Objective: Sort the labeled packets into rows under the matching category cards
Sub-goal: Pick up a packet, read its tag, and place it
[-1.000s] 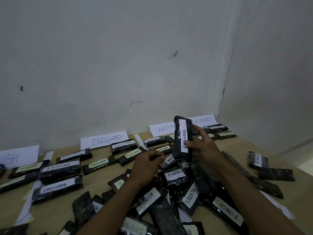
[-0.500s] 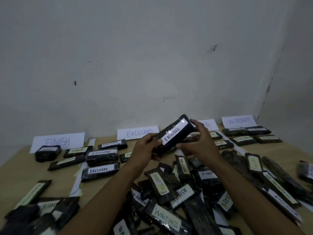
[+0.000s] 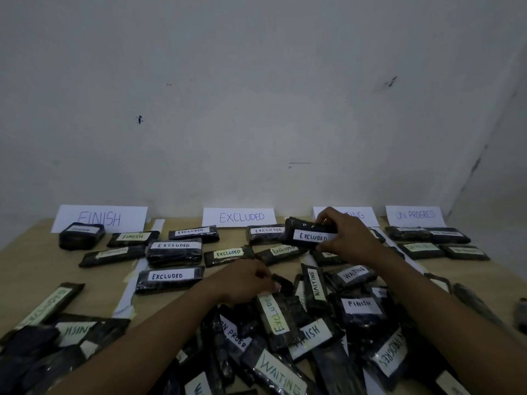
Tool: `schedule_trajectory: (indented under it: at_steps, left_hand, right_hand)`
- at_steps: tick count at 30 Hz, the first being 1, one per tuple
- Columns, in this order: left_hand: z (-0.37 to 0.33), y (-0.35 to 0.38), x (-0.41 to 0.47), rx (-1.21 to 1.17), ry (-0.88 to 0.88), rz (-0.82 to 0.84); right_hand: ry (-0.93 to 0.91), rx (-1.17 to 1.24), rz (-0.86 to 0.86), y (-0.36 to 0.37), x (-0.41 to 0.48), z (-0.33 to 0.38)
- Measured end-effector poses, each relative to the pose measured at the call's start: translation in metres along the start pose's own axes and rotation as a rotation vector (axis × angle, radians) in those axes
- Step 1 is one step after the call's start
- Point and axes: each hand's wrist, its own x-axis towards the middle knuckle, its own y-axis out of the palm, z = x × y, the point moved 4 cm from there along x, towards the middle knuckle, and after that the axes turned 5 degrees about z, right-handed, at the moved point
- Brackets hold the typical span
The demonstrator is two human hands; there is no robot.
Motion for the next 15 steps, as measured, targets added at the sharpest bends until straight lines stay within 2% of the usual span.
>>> schedule_trajectory:
  at_steps: [4, 10, 12, 15]
  left_hand:
    - [-0.005, 0.004, 0.0, 0.057, 0.08, 0.082]
    - [0.003, 0.001, 0.0, -0.022, 0.084, 0.114]
    - [0.009, -0.006, 0.001, -0.073, 0.072, 0.043]
    - [0.016, -0.022, 0.006, -0.147, 0.039, -0.215]
  right_hand:
    - [0.007, -0.095, -0.031, 0.011, 0.009, -0.005]
    - [-0.001, -0.019, 0.307, 0.044, 0.013, 0.007]
    - [-0.001, 0.01, 0.367, 0.048, 0.015, 0.011]
    - [0.004, 0.023, 0.395, 0.049, 0.021, 0.012]
